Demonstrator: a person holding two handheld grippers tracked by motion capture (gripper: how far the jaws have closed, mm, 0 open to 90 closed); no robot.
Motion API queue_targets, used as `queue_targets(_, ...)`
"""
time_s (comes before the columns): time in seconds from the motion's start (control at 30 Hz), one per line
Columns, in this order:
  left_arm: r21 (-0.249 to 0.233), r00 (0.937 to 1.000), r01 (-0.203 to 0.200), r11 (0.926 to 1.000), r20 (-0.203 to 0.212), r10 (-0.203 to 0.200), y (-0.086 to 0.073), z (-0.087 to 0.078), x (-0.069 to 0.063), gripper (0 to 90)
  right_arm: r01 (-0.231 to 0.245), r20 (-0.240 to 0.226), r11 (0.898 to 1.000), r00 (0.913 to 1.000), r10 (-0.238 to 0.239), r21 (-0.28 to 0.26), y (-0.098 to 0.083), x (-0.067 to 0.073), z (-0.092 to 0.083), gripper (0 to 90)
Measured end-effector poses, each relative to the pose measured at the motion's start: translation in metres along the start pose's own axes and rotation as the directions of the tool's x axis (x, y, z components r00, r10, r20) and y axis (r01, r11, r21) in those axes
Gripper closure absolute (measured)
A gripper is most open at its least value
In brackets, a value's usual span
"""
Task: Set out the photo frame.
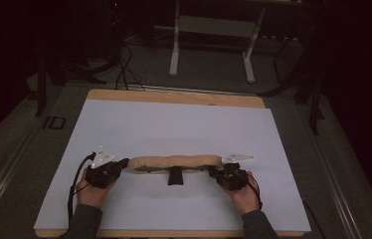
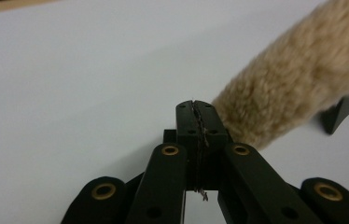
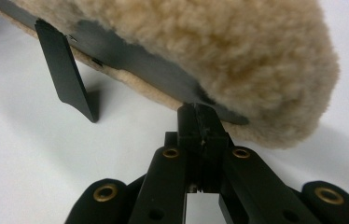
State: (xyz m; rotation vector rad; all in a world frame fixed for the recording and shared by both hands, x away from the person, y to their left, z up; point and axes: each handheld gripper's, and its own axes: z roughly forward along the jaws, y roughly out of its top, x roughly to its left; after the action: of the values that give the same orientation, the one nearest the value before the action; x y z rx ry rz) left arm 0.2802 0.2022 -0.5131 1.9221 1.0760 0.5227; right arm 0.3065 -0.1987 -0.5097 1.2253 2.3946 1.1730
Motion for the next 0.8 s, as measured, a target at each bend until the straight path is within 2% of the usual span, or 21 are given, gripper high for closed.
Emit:
queue_targets(0.27,0.012,0.9999,-0.001,0.9999,0.012,0.001,-0.001,0.0,-0.002,90.0,0.002,0.007,1.0,1.0,-0.002,0.005,0.002,0.003,0.005,90.0)
queue_targets(0.4,0.005,0.9995,0.017,0.9998,0.026,-0.017,-0.002,-0.001,-0.002,90.0,-0.007,0.003,1.0,1.0,0.007,0.0,0.003,0.003,0.007,90.0)
queue_targets(0.73,0.01,0.9997,-0.018,0.9998,0.016,0.018,-0.003,-0.003,-0.011,90.0,-0.025,0.003,1.0,0.9997,0.025,-0.015,0.007,0.002,0.011,90.0)
queue_targets(0.8,0.018,0.9989,-0.044,0.9989,0.018,0.043,-0.003,-0.005,-0.015,90.0,-0.029,0.006,0.999,0.9995,0.029,-0.016,0.008,0.001,0.012,90.0)
